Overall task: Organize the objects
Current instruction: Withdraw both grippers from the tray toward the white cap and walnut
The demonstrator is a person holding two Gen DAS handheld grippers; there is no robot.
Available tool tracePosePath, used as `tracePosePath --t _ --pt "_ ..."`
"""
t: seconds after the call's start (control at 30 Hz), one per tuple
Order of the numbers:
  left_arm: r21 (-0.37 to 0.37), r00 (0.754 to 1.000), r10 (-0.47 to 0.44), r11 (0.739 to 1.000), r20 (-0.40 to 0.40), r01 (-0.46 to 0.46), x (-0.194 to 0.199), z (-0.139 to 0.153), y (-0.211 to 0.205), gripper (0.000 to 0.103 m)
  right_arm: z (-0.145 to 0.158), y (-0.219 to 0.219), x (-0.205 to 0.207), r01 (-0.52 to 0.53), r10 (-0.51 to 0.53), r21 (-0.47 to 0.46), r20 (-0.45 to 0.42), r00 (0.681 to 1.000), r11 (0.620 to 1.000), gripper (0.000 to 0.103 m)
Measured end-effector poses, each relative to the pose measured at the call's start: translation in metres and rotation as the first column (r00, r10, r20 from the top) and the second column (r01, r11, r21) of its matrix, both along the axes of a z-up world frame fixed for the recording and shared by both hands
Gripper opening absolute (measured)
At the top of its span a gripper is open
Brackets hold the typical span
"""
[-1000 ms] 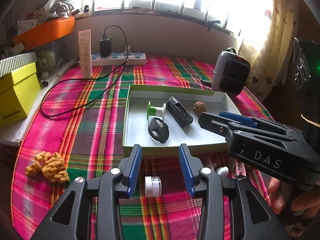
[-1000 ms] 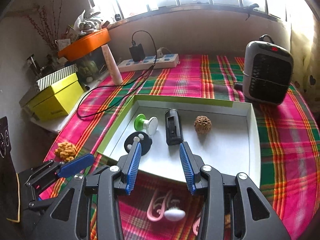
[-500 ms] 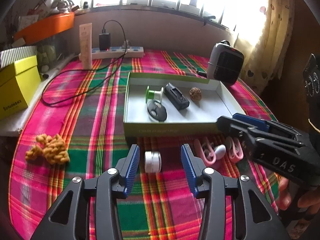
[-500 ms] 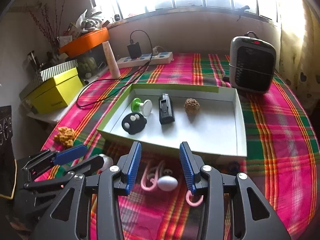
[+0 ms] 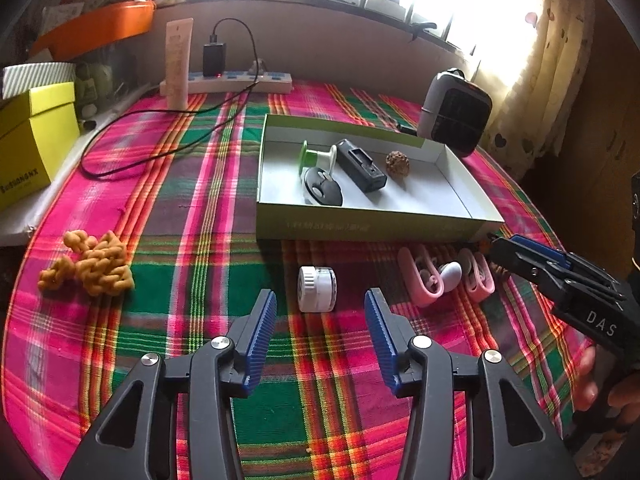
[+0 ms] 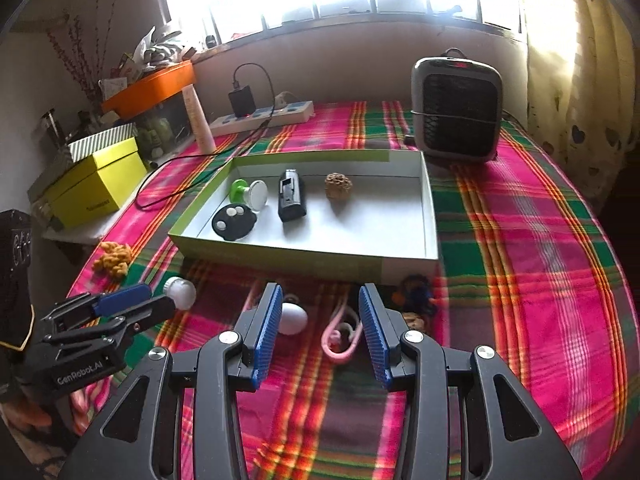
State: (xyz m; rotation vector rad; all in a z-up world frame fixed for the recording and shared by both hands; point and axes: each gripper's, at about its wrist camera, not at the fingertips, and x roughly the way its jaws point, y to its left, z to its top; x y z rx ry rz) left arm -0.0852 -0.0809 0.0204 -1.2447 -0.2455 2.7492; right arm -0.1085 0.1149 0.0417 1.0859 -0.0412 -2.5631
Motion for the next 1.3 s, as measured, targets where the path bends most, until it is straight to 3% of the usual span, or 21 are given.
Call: tracePosePath --t 0.67,1.3 --pt "0.004 0.998 0.017 1.000 0.054 -0.017 -0.009 -0.015 -0.003 0.045 -0.019 0.038 0.000 0.099 -0.101 0.037 0.045 0.994 0.994 0.042" --pt "-0.012 0.999 0.021 1.000 0.048 -0.021 -0.020 -0.016 -0.004 0.045 -0.033 0.031 -0.019 0.087 -0.095 0.097 0.082 0.992 0.991 0.042"
